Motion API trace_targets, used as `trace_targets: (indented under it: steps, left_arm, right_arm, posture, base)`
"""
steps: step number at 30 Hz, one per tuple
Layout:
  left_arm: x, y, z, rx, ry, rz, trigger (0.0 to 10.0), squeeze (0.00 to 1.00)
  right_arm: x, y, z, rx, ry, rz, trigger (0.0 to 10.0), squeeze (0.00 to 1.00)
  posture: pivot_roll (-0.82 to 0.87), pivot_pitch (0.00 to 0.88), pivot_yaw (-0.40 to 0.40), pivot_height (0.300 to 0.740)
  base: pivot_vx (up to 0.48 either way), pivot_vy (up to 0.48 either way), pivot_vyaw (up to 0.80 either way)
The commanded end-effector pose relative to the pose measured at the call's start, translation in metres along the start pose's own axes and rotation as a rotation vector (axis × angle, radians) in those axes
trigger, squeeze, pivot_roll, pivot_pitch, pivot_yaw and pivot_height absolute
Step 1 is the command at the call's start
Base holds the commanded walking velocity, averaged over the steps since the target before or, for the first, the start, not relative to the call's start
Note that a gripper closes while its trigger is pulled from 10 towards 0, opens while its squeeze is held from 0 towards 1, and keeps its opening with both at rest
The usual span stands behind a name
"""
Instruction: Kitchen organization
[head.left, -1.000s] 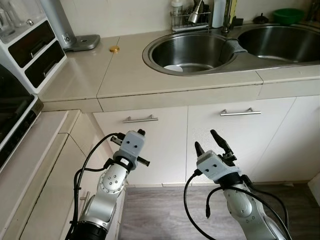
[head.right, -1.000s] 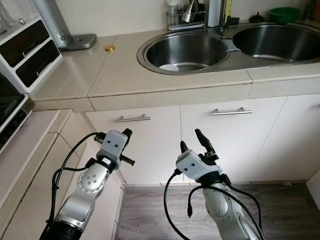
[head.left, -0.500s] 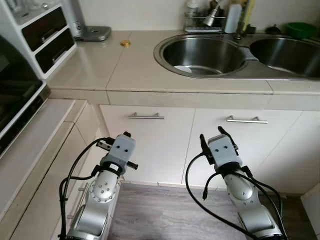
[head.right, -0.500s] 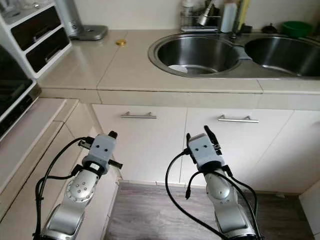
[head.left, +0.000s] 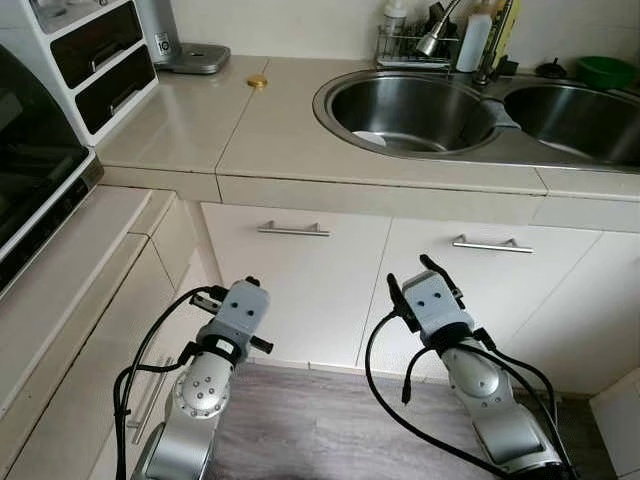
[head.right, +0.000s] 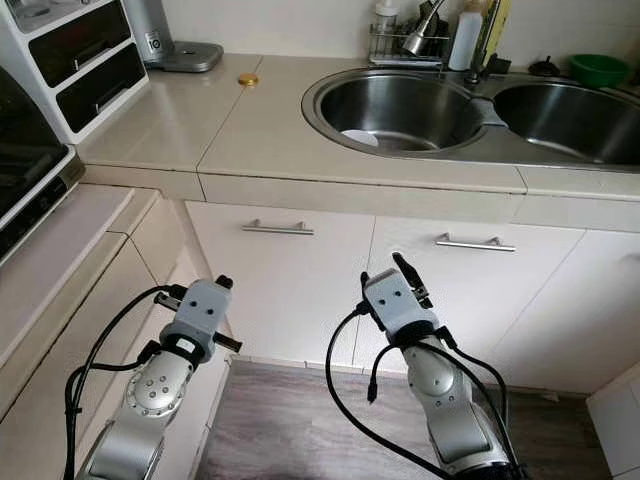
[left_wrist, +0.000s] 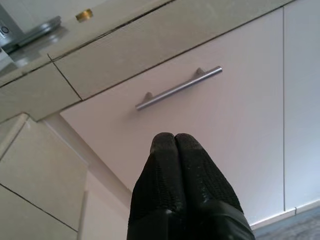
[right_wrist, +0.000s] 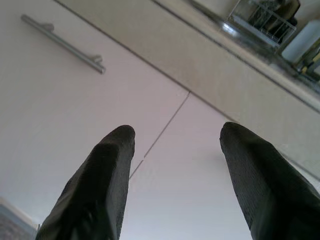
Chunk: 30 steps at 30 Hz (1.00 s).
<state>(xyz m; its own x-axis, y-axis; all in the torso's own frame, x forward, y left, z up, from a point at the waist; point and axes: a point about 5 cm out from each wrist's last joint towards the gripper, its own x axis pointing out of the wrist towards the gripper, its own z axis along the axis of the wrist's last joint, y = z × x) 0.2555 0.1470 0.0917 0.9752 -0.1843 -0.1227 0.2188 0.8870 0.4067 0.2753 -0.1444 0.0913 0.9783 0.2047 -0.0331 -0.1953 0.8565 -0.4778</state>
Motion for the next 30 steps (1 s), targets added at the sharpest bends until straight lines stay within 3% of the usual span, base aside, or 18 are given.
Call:
trace_targets:
  steps: [1,7,18,25,30]
  left_arm:
    - [0.000,-0.003,0.000,-0.010,0.010,-0.017,10.0,0.00]
    - [0.001,-0.013,-0.002,-0.073,0.035,-0.052,10.0,0.00]
    - [0.005,-0.014,0.003,-0.057,0.001,-0.062,10.0,0.00]
    - [0.009,-0.006,0.008,-0.050,-0.022,-0.046,10.0,0.00]
    - [0.015,-0.009,0.012,-0.040,-0.042,-0.072,10.0,0.00]
  right_arm:
    - [-0.002,-0.006,0.000,-0.008,0.010,-0.029,10.0,0.00]
    - [-0.008,-0.020,-0.010,-0.017,0.072,-0.096,10.0,0.00]
    - [-0.008,-0.033,-0.010,-0.006,0.100,-0.178,10.0,0.00]
    - [-0.011,-0.033,-0.012,0.008,0.127,-0.209,10.0,0.00]
    - [-0.013,-0.036,-0.014,0.012,0.135,-0.242,10.0,0.00]
  posture:
    - [0.10,0.000,-0.030,0.740]
    - [0.07,0.000,-0.029,0.740]
    - [0.06,0.000,-0.015,0.740]
    - [0.06,0.000,0.000,0.740]
    - [0.05,0.000,0.015,0.740]
  base:
    - [0.000,0.000,0.00]
    - [0.000,0.000,0.00]
    - [0.000,0.000,0.00]
    - [0.000,0.000,0.00]
    - [0.000,0.000,0.00]
